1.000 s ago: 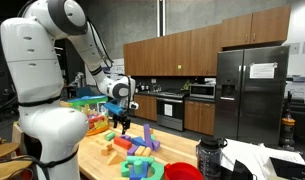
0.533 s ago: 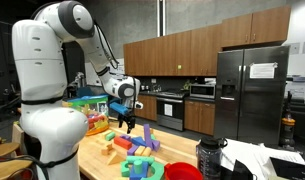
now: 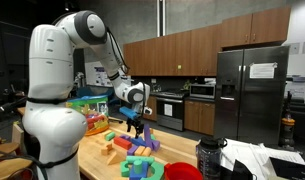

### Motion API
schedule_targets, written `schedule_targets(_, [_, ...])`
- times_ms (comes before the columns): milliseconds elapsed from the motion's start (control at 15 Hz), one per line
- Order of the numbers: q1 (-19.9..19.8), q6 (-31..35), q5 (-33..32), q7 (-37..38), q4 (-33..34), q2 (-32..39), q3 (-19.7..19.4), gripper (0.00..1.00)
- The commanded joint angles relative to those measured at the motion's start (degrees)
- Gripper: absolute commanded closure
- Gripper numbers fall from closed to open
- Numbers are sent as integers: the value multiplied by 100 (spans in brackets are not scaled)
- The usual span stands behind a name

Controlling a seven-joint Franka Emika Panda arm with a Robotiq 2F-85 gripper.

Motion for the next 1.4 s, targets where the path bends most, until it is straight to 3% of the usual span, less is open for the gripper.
schedule_targets(0, [-152,-44,80,-149,115,177,-87,0])
schedule_targets(1333, [-157,-73,21,-169,7,43,-99,0])
